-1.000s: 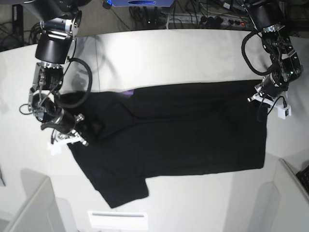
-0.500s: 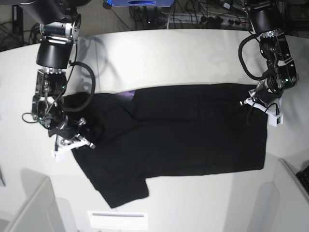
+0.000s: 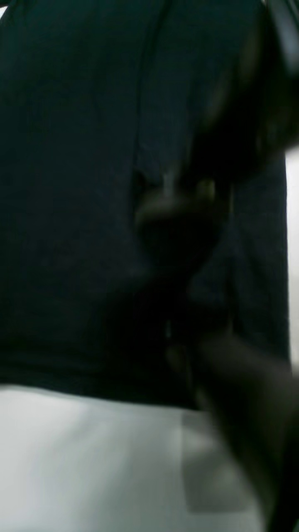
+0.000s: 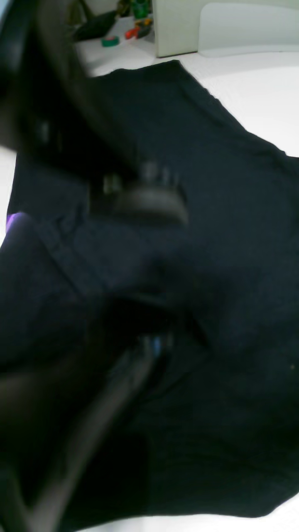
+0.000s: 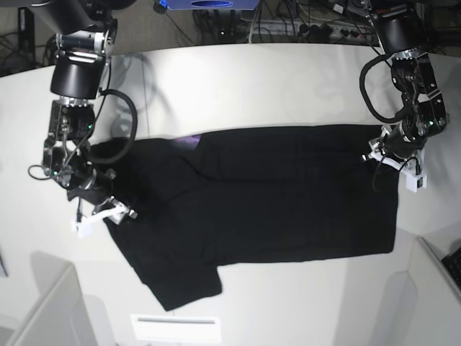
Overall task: Fold the T-shirt properly
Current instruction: 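Lower the right gripper and fold the sleeve near it inward, then release the shirt and raise both grippers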
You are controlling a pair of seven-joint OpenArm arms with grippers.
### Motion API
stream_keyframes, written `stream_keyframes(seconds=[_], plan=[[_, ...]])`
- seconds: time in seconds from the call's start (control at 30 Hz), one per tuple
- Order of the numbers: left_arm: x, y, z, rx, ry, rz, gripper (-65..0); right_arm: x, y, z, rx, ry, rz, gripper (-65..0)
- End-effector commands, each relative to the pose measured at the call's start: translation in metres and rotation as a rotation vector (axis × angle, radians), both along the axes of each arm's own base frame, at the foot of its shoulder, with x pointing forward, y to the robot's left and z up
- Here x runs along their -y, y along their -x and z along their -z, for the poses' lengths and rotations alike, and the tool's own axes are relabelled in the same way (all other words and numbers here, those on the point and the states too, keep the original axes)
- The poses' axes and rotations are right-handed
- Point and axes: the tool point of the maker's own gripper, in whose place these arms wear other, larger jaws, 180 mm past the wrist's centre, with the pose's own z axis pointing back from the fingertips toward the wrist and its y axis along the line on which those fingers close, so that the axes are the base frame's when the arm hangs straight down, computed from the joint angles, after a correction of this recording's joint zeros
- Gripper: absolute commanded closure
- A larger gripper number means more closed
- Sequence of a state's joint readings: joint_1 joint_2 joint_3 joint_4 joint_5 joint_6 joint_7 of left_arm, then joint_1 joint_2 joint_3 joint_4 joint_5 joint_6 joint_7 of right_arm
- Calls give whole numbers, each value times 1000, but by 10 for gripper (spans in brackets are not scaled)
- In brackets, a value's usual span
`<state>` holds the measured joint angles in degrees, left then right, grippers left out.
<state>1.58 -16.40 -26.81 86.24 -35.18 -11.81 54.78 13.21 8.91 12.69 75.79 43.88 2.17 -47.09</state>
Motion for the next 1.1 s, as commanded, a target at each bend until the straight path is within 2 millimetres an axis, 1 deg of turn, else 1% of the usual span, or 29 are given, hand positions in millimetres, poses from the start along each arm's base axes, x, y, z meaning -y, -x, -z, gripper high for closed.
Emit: stream_keyframes(seconds=[0.0,0.03,0.07,0.1,0.17,0.23,0.27,0.33,0.43,0.53,0.6,0.67,0.73,0.8,0.9,0.97,1.07], plan=[[-18,-9,-26,80,-30,-35,-415,5,-13,-26,92,10,8,-369],[-27,-7,-34,102,-38,-61,-459,6,-10,-30,110,18,12,-353],[-35,-6,-41,124,-46,-83,-484,6,-9,-36,130,27,14,-333],[-43,-5,-51,147,-57,-105,-495,6,-6,-42,156,37,16,-309],[-56,5,-64,174,-85,-140,-492,15,3,-54,197,52,41,-263],[-63,15,-76,198,-117,-155,-492,24,16,-66,234,66,70,-216],[-63,22,-76,197,-125,-155,-492,28,23,-69,242,75,81,-198],[-61,41,-72,193,-131,-137,-492,33,43,-65,220,68,135,-159],[-60,70,-59,177,-100,-137,-492,45,76,-49,145,39,255,-120],[-60,96,-47,158,-87,-156,-481,49,101,-35,94,14,320,-84],[-61,108,-42,148,-88,-166,-477,49,114,-24,60,-13,358,-62],[-61,114,-40,137,-98,-150,-477,46,120,-17,40,-37,376,-56],[-60,115,-42,141,-105,-136,-477,37,129,-11,0,-121,369,-60],[-61,116,-41,139,-106,-136,-477,28,135,-14,-18,-277,358,-63],[-61,116,-42,137,-109,-134,-477,24,140,-17,-26,-487,358,-60],[-61,116,-43,140,-111,-132,-477,30,138,-19,-32,-532,348,-60],[-61,116,-41,137,-106,-134,-476,40,137,-25,-35,-500,312,-57]])
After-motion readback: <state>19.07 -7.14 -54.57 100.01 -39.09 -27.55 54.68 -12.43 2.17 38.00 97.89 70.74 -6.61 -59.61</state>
